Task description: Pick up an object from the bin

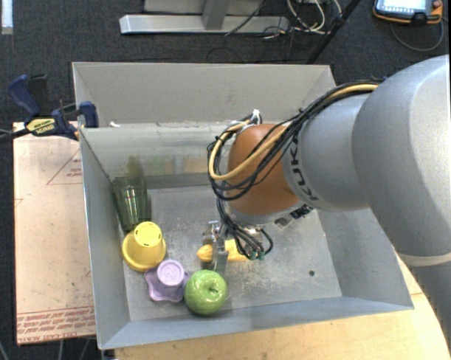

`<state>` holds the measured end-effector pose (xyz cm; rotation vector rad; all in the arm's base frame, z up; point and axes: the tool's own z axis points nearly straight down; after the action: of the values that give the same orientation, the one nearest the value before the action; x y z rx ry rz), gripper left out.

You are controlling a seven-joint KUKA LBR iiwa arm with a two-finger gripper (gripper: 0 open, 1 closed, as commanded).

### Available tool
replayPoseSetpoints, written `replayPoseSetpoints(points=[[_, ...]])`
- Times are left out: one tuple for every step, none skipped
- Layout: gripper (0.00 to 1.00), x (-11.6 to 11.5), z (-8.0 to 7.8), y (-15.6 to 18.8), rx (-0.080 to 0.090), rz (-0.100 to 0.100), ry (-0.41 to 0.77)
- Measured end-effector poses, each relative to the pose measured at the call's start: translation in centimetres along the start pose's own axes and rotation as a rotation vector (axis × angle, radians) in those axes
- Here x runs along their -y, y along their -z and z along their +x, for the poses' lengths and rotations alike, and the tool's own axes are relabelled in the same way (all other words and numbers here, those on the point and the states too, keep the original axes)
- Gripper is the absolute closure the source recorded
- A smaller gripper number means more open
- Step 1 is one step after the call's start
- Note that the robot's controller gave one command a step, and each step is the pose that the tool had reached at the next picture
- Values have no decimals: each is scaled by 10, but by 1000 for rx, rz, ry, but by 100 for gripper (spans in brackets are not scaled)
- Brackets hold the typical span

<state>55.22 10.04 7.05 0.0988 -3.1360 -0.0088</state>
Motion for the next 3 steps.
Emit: replayPoseSetpoints(points=[[100,0,0,0,0,0,0],[100,-10,1,97,3,-1,51],[100,-10,1,97,3,-1,51]])
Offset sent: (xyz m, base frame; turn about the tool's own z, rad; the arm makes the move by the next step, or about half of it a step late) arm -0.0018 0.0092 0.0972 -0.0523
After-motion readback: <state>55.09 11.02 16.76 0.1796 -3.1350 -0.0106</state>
